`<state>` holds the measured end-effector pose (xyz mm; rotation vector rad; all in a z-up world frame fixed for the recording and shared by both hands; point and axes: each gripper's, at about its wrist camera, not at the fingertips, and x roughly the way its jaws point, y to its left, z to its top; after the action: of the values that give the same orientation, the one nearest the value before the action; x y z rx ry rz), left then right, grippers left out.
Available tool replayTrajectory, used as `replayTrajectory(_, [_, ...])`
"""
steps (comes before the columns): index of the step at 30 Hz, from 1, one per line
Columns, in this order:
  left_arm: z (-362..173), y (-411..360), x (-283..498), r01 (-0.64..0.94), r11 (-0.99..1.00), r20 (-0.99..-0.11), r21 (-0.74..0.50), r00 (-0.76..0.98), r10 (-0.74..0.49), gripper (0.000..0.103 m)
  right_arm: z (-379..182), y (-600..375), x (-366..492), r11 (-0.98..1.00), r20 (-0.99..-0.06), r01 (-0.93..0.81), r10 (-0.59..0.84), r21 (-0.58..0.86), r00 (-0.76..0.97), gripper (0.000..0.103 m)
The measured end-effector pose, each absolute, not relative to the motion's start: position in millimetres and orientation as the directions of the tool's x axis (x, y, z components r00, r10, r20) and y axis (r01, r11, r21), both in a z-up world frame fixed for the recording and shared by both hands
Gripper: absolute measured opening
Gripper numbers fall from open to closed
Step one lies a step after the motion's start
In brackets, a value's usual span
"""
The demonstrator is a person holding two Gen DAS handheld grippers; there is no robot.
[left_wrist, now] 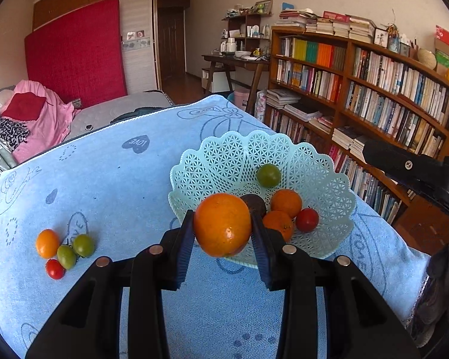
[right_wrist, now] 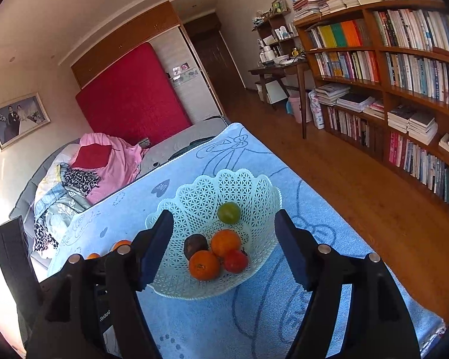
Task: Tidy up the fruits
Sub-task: 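Lower the small orange into the basket and open the left gripper, then withdraw both grippers from the basket toward the remaining fruit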
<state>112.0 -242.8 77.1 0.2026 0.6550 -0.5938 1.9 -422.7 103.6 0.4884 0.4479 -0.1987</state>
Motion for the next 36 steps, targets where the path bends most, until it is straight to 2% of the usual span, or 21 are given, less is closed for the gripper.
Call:
replayTrajectory(3, [74.5,-247.3,116.4,0.583,0.812,-0.636,-0.021,0.619,-0.461,0.037,104.1,-423.7,1.2,0.865,-0.459,0.291,-0.081,0.409,0.885,0.072])
replayTrajectory(5, [74.4,-248.7,118.4,0.585,0.81,-0.637,-0.036,0.611,-0.47,0.044,104.3,-424.0,0.6,0.863,-0.459,0.292,-0.081,0.411,0.885,0.072])
replayTrajectory(7, [77.4,-245.6,118.8,0.575,0.817,-0.622,-0.043,0.625,-0.472,0.07,105.1,-425.0,-0.5,0.862,-0.457,0.295,-0.085,0.412,0.885,0.072])
replayTrajectory(8, [79.3,-242.9,118.4,0.569,0.821,-0.61,-0.047,0.634,-0.475,0.071,105.3,-425.7,-1.3,0.861,-0.455,0.296,-0.086,0.414,0.886,0.072])
replayTrajectory(10, [81.9,-238.0,118.6,0.56,0.827,-0.604,-0.052,0.642,-0.473,0.071,105.6,-426.6,-2.2,0.859,-0.45,0.297,-0.089,0.417,0.888,0.081])
replayTrajectory(14, [84.8,-228.3,120.3,0.53,0.846,-0.597,-0.054,0.662,-0.453,0.075,106.3,-427.5,-3.9,0.859,-0.447,0.297,-0.091,0.417,0.89,0.082])
replayTrajectory(18, [88.2,-220.5,118.2,0.507,0.861,-0.586,-0.044,0.685,-0.434,0.089,108.2,-424.3,-4.6,0.862,-0.439,0.288,-0.088,0.416,0.894,0.085])
replayTrajectory(28, [98.3,-204.5,109.8,0.474,0.88,-0.553,-0.004,0.732,-0.397,0.09,114.6,-409.3,-6.1,0.886,-0.397,0.248,-0.08,0.391,0.914,0.088])
replayTrajectory(31, [102.5,-198.6,106.8,0.464,0.886,-0.539,0.005,0.748,-0.389,0.09,115.6,-399.5,-6.4,0.906,-0.375,0.232,-0.09,0.354,0.923,0.089])
replayTrajectory(33, [104.2,-194.3,105.5,0.456,0.89,-0.529,0.01,0.758,-0.382,0.091,116.0,-391.8,-6.9,0.92,-0.356,0.216,-0.091,0.327,0.93,0.094])
replayTrajectory(36, [105.8,-186.5,104.8,0.443,0.896,-0.519,0.013,0.769,-0.373,0.091,116.4,-378.3,-6.0,0.941,-0.344,0.182,-0.078,0.283,0.936,0.094])
